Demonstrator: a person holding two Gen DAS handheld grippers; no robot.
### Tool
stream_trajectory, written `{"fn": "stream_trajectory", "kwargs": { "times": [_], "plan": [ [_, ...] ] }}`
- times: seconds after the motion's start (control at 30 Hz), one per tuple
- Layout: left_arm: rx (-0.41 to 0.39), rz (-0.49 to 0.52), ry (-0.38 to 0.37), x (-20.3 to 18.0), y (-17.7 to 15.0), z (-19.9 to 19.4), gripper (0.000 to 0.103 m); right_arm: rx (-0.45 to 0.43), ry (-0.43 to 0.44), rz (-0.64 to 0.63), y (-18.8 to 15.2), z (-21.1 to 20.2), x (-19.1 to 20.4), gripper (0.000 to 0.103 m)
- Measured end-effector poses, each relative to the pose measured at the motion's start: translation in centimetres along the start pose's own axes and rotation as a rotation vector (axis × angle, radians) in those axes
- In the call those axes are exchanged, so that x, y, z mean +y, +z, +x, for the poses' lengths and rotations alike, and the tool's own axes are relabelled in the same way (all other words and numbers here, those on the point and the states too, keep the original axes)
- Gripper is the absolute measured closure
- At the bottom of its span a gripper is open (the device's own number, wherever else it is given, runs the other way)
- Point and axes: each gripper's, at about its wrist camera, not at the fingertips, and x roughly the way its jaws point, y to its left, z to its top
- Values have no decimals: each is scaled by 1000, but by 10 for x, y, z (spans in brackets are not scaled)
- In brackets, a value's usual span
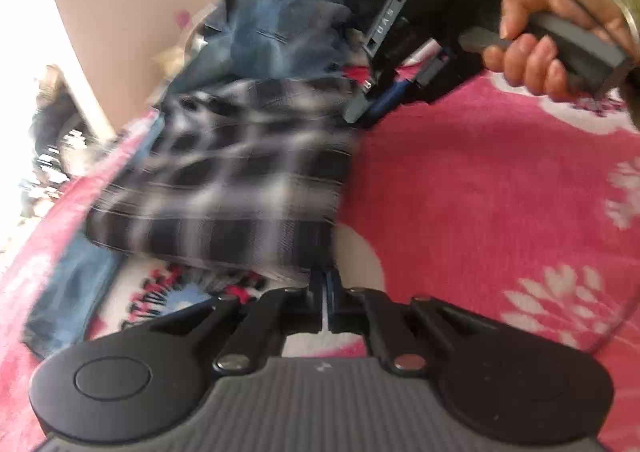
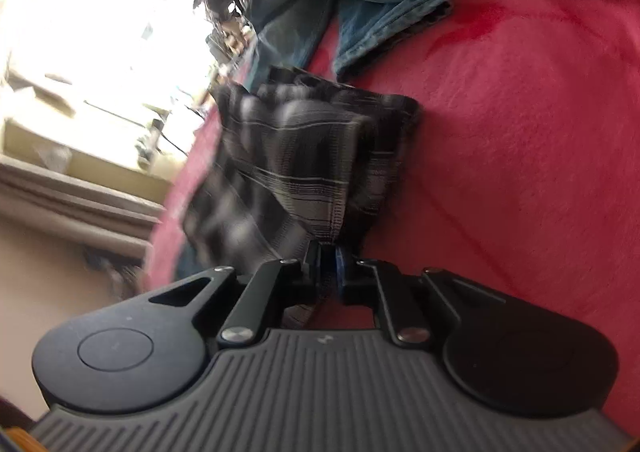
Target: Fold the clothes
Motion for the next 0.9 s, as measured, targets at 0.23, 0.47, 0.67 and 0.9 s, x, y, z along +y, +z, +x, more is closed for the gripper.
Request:
{"fn": "stream_trajectory", "kwargs": {
  "times": [0.23,0.47,0.67,0.9],
  "plan": [
    [-6,15,-14,30,2,-28,81,-151,-90,-272,16,-43,17,85],
    [-73,-75,32,37,28,-11,80,-171,-223,-778,20,-27,48,77],
    [-54,-96,31,24,32,9,79,-143,-321,-1086,0,-12,50,77],
    [-37,-102,37,24,30,15,79,-160,-375,-1303,-23,4,55,77]
  ]
}}
